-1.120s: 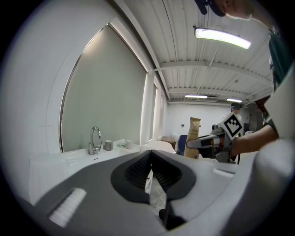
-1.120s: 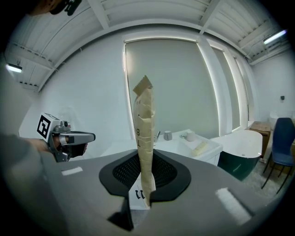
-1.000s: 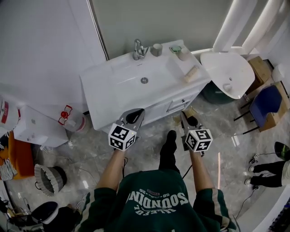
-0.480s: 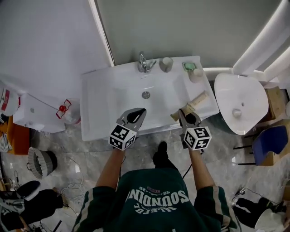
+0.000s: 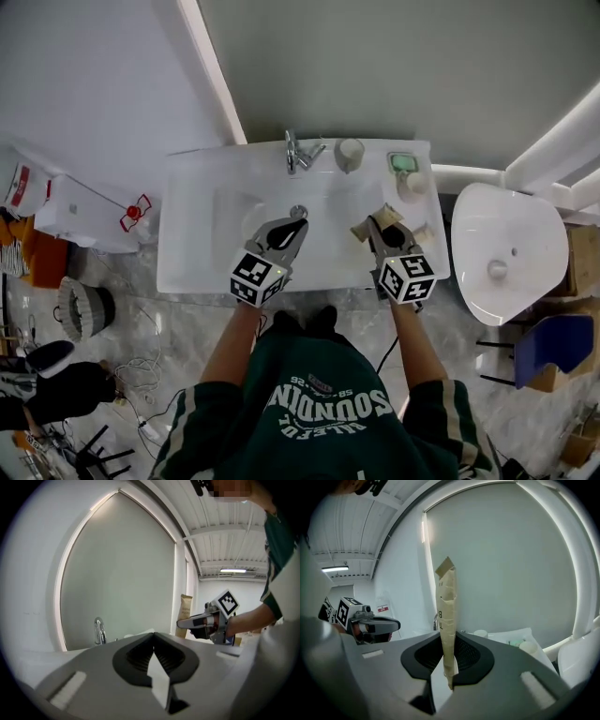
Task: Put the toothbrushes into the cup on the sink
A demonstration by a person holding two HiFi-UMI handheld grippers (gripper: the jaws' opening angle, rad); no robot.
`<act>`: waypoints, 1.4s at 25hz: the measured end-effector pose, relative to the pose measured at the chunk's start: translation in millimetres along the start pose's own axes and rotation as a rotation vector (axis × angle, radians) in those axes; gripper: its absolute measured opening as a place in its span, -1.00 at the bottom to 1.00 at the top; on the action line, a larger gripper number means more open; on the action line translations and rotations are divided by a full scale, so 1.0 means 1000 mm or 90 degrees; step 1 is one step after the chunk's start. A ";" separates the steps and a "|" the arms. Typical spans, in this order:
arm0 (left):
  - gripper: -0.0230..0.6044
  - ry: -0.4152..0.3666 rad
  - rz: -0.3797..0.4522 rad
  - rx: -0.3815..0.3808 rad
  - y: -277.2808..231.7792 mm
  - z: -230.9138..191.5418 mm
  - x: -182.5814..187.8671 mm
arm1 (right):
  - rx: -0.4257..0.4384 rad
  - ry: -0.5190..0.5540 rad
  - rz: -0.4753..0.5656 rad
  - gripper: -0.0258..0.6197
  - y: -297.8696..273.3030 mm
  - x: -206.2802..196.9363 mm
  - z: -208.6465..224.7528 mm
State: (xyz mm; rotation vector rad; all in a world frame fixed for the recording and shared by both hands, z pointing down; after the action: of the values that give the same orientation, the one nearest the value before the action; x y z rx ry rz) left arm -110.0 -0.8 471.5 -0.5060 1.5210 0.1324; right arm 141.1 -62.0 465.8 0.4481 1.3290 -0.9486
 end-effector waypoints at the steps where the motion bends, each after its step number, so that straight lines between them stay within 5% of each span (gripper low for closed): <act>1: -0.77 0.008 0.002 0.004 -0.004 -0.001 0.001 | 0.004 -0.002 -0.001 -0.76 -0.004 0.000 0.003; 26: -0.77 0.046 -0.006 -0.008 -0.092 -0.034 0.001 | 0.013 -0.013 -0.039 -0.76 -0.061 0.000 0.060; 35: -0.77 0.058 -0.022 0.012 -0.095 -0.047 -0.005 | 0.013 0.028 -0.015 -0.76 -0.108 0.041 0.095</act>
State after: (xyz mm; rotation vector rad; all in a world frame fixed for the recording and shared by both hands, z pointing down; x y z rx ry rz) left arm -116.5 -102.7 500.1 -0.5283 1.6004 0.0692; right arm 112.2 -209.0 474.1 0.4716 1.3684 -0.9775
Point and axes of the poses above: the fingertips, and each gripper's own axes: y backward along the fingers, z to its right, x out of its top, the point moved 9 cm from there along y, backward along the fingers, and after that the axes turned 10 degrees about x, right-handed, at the moved point
